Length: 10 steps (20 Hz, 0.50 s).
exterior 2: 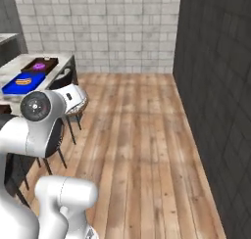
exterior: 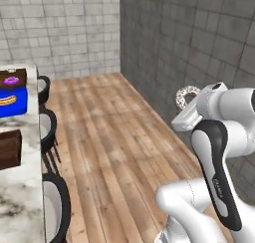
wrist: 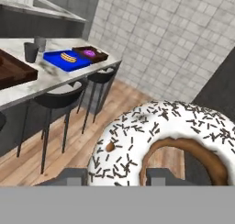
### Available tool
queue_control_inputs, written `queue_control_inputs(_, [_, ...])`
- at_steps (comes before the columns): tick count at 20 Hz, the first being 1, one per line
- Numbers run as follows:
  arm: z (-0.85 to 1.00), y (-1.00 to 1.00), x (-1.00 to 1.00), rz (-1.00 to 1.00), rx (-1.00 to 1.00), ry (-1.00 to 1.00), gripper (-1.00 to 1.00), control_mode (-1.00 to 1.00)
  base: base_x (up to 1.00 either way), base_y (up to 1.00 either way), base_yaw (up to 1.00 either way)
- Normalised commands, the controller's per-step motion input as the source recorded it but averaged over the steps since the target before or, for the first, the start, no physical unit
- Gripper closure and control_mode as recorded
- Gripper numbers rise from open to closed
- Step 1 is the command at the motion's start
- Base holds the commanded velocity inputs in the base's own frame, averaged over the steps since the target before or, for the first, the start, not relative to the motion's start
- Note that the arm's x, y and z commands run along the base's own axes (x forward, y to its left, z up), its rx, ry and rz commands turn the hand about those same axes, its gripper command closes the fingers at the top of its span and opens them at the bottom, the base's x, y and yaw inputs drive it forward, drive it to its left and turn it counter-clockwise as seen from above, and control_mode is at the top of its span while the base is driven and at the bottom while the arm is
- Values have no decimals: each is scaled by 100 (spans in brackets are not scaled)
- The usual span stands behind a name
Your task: Take the donuts from the fridge and place them on the empty tray on the dining counter.
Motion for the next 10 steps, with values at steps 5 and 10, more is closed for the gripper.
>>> queue_control_inputs(5, [0, 0, 0, 0, 0, 0, 100, 100, 100, -41, 43])
queue_control_inputs(10, [0, 0, 0, 0, 0, 0, 100, 100, 100, -41, 41])
